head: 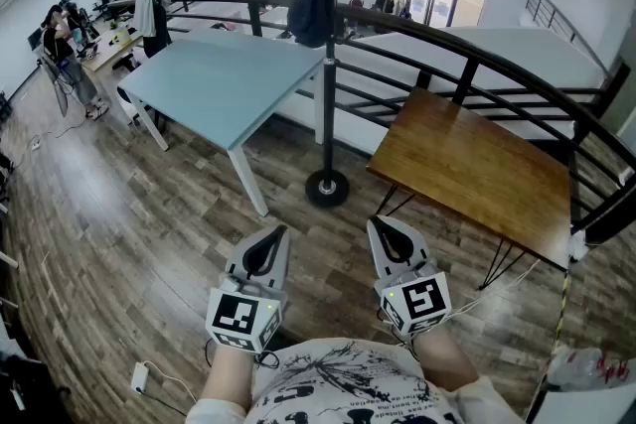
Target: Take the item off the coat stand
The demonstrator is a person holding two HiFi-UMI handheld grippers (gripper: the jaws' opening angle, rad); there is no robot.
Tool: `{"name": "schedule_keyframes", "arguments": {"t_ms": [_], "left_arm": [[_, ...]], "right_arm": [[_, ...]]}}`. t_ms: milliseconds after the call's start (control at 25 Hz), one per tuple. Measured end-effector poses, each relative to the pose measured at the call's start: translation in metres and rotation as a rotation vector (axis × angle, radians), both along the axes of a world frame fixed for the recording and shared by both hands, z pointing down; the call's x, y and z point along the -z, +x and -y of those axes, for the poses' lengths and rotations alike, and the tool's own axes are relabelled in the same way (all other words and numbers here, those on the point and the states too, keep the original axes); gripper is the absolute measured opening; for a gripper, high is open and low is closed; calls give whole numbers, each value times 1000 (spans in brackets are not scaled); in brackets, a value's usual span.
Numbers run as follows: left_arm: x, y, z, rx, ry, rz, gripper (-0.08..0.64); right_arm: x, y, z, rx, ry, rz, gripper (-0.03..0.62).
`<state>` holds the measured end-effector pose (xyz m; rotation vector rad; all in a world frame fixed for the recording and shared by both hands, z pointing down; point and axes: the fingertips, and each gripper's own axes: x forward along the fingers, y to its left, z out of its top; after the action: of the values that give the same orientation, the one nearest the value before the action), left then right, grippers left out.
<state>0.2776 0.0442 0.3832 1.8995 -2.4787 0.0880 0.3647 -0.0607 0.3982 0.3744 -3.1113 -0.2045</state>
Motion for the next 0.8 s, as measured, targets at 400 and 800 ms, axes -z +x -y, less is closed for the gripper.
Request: {"name": "schedule_keyframes", "arguments": {"t_ms": [400,800], "left_arm": [[-7,-14,-1,-1,-1,-9,5],[-22,-77,-7,-20,-6,-67,5]], "right_arm": [[-3,-12,-4,6,-15,0,-8],[-14,-69,-5,-39,-60,-23,-6]]}}
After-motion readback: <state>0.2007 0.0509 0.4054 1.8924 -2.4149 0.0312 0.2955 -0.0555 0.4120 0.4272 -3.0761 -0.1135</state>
